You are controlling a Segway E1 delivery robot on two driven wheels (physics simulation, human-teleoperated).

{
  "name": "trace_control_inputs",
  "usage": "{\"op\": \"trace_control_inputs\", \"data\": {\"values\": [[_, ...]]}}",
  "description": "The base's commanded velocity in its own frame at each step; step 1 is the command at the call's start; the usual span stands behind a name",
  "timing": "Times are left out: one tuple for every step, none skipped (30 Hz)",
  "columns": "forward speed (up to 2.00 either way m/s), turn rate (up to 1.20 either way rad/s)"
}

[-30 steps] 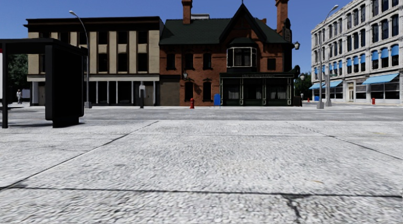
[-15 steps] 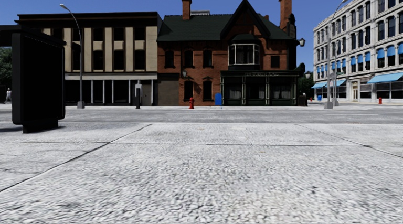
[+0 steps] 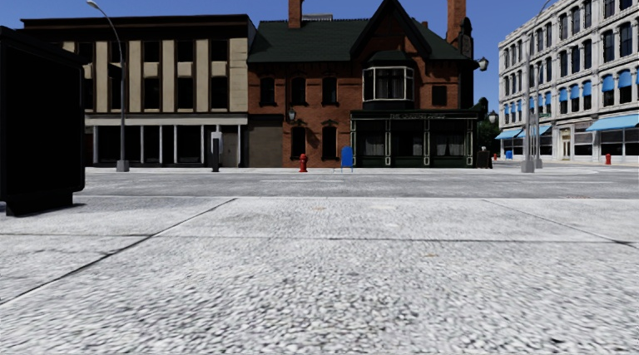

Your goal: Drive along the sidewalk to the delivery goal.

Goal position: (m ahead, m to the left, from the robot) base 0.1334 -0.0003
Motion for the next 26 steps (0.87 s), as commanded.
{"op": "trace_control_inputs", "data": {"values": [[0.0, 0.0], [0.0, 0.0], [0.0, 0.0], [0.0, 0.0], [0.0, 0.0], [0.0, 0.0], [0.0, 0.0], [0.0, 0.0], [0.0, 0.0], [0.0, 0.0], [0.0, 0.0], [0.0, 0.0], [0.0, 0.0], [0.0, 0.0], [0.0, 0.0], [0.0, 0.0], [0.0, 0.0], [0.0, 0.0], [0.0, 0.0], [0.0, 0.0], [0.0, 0.0], [0.0, 0.0], [0.0, 0.0], [0.0, 0.0], [0.0, 0.0], [0.0, 0.0]]}}
